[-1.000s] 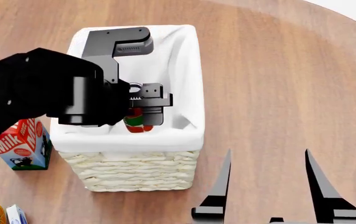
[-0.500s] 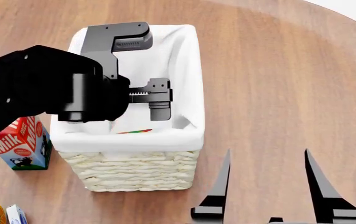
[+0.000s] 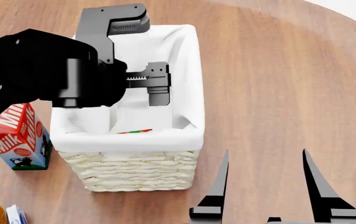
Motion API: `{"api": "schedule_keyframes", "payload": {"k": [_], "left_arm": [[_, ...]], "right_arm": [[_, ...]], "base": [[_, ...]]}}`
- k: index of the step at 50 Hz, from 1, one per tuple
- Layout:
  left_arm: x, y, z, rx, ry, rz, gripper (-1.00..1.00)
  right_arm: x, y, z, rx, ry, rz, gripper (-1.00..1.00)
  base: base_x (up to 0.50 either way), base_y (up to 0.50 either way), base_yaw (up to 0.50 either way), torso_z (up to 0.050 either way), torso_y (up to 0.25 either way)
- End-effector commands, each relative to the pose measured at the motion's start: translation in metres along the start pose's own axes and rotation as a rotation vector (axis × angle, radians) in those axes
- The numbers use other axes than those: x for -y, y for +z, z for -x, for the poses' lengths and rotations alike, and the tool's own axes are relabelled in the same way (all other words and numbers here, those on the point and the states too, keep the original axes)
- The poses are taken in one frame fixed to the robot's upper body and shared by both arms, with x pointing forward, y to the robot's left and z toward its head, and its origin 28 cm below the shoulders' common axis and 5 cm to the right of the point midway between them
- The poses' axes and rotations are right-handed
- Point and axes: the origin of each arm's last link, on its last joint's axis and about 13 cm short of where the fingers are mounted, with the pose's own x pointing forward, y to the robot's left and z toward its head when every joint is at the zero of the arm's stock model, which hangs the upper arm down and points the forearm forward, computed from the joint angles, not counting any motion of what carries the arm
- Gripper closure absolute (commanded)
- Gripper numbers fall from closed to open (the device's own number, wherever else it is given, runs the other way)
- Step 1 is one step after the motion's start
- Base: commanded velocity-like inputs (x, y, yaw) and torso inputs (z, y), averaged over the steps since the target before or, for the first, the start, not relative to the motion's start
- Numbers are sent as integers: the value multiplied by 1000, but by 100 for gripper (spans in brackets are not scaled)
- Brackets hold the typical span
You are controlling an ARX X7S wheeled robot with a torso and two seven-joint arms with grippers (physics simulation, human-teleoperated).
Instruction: Pick up the tomato sauce, and put it in the basket.
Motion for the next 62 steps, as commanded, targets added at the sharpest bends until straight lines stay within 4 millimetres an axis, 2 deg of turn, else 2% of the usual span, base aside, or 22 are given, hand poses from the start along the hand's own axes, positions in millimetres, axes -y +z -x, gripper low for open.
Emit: {"api": "schedule_keyframes", "payload": {"k": [1, 13, 16, 20, 25, 36, 53, 62], "left_arm": [[1, 13, 11, 44, -9, -18, -100], [5, 38, 34, 164, -52, -59, -100], [11, 43, 40, 228, -78, -115, -100], [14, 38, 65, 308, -145, -137, -100], [15, 19, 92, 380, -220, -167, -100], [4, -14, 112, 491, -233, -213, -100], [-34, -70, 98, 576, -144, -176, -100], [-51, -108, 85, 603, -87, -190, -100]], "right_arm": [[0, 0, 0, 2, 0, 1, -100], [-1, 2, 1, 5, 2, 1, -100], [-1, 4, 2, 9, 2, 1, -100], [-1, 4, 2, 9, 3, 1, -100], [-1, 5, 3, 13, 3, 4, -100], [0, 8, 3, 19, 2, 1, -100], [-1, 7, 3, 19, 4, 3, -100], [-3, 5, 2, 15, 8, 3, -100]], "base": [[0, 0, 0, 0, 0], [0, 0, 0, 0, 0], [0, 0, 0, 0, 0], [0, 0, 0, 0, 0], [0, 0, 0, 0, 0], [0, 0, 0, 0, 0], [0, 0, 0, 0, 0], [0, 0, 0, 0, 0]]}}
